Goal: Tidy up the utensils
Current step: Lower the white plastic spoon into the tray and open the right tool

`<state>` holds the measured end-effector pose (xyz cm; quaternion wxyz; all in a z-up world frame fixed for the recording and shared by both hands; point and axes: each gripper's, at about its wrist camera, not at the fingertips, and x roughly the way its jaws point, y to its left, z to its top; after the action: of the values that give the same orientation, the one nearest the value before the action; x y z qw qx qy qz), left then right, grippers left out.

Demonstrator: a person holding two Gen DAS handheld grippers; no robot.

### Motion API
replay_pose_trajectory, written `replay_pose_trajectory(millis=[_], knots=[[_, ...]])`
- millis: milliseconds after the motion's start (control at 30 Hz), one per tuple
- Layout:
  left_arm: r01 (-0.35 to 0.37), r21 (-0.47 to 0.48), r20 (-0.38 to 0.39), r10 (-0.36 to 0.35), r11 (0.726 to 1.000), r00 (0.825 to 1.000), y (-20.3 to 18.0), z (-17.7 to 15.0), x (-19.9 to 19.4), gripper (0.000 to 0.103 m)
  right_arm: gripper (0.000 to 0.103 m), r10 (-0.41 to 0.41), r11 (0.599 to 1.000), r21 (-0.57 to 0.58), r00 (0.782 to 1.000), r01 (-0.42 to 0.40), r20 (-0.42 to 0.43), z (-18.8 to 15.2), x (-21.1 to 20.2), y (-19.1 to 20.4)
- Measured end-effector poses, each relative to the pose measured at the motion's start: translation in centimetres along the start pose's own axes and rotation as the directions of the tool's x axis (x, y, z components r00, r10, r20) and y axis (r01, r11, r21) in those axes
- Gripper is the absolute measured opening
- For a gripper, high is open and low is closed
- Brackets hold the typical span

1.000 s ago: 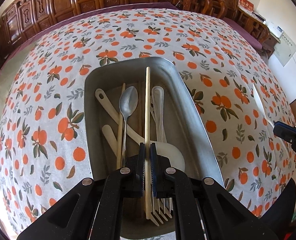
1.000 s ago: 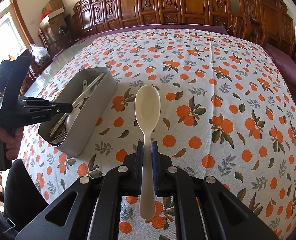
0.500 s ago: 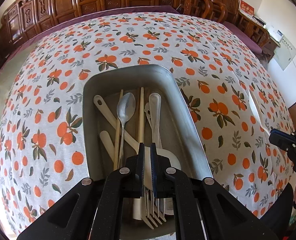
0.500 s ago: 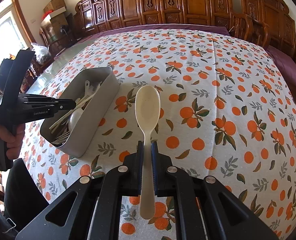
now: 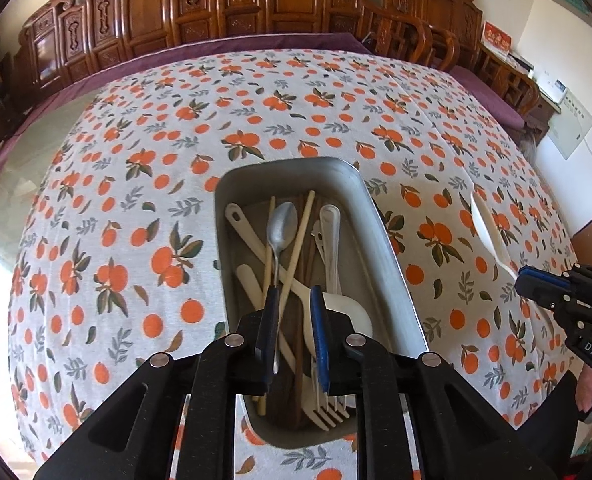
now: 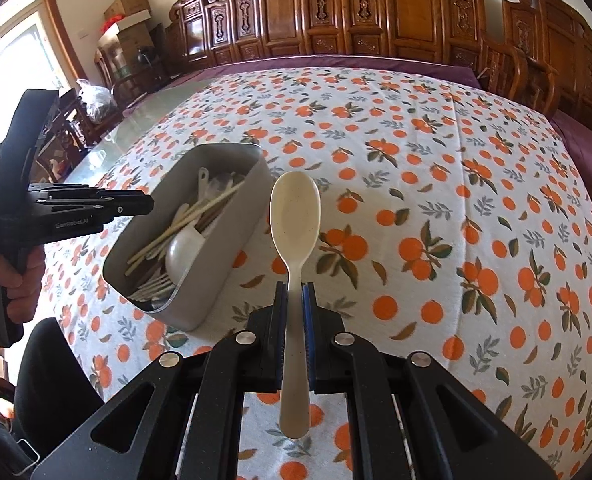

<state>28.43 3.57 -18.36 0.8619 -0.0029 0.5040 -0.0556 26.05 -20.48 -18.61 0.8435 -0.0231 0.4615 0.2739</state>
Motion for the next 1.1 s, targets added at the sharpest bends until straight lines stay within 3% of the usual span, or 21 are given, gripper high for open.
replay_pose_trajectory(millis=[233, 333, 533, 1100], knots=[[-0.007, -0.022, 0.017, 0.007, 1.000, 1.000, 1.3, -0.3, -1.0, 0.022, 0.009, 0.015, 1.000, -0.026, 1.000, -0.015, 0.005, 1.1, 0.3, 1.8], [-0.015, -0.033, 0.025, 0.016, 0.999, 1.000, 1.9, -0.5, -1.3, 0.033, 0.009, 0.022, 0.999, -0.039, 1.000, -0.022, 0.005, 1.4, 0.4, 2.6], [-0.033, -0.066, 0.036, 0.035, 0.997, 0.999, 3.3, -1.2, -1.8, 0.068, 0.009, 0.037, 0.997, -0.061, 0.999, -0.037, 0.002, 2.3, 0.9, 4.2], [-0.057, -0.132, 0.056, 0.065, 0.990, 0.996, 7.3, -2.7, -3.3, 0.075, 0.009, 0.138, 0.989, -0.052, 0.989, -0.141, -0.047, 6.2, 6.1, 9.3]])
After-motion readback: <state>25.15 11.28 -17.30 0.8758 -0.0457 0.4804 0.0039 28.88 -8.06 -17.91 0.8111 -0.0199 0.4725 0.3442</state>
